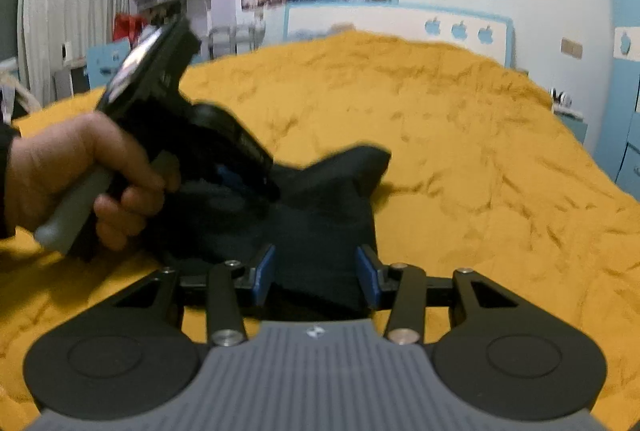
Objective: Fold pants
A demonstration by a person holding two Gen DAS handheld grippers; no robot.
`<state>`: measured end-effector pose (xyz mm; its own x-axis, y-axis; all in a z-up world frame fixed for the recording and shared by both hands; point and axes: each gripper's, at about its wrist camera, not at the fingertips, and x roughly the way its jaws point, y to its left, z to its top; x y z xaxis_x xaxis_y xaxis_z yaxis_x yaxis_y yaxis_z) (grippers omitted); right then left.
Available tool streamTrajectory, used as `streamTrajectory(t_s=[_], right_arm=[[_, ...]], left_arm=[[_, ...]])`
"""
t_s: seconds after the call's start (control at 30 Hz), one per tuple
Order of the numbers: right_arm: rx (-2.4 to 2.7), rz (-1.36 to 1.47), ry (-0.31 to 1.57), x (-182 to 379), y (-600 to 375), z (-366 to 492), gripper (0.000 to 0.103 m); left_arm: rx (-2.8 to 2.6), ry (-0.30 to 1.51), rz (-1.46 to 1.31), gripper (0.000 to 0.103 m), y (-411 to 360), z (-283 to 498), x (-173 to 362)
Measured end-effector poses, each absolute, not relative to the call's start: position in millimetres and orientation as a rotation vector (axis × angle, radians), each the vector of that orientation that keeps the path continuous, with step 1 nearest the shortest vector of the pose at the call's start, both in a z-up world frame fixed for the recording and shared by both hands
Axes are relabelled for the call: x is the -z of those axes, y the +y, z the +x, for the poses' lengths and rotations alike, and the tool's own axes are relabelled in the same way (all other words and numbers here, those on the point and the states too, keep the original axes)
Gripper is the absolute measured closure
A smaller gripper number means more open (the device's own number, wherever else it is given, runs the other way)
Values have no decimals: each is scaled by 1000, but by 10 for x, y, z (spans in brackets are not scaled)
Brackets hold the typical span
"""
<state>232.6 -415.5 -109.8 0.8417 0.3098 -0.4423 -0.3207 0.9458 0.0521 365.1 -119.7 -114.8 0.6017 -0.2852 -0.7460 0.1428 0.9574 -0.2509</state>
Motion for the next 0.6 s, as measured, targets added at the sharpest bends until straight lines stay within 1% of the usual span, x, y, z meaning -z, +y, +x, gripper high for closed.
streamTrajectory(t_s=[0.07,0.1,0.13,0.43,0.5,0.6], right_arm=[[-322,21,432,1058,-4187,2366,62],[-316,39,429,1036,-4201,2406,62],[-303,58,434,1013,-4220,2466,62],[-330,298,630,909,-4460,3380,61],[-335,375,696,904,-4558,3639,61],[-358,484,796,933,-4727,4013,61]], left_arm=[[257,873,-187,67,-1144,3553,1103],[259,861,-193,62,-1127,3472,1078],[271,849,-199,60,-1119,3394,1058],[447,670,-127,60,-1310,2788,907],[511,657,-93,60,-1446,2741,903],[587,693,-69,60,-1637,2802,975]])
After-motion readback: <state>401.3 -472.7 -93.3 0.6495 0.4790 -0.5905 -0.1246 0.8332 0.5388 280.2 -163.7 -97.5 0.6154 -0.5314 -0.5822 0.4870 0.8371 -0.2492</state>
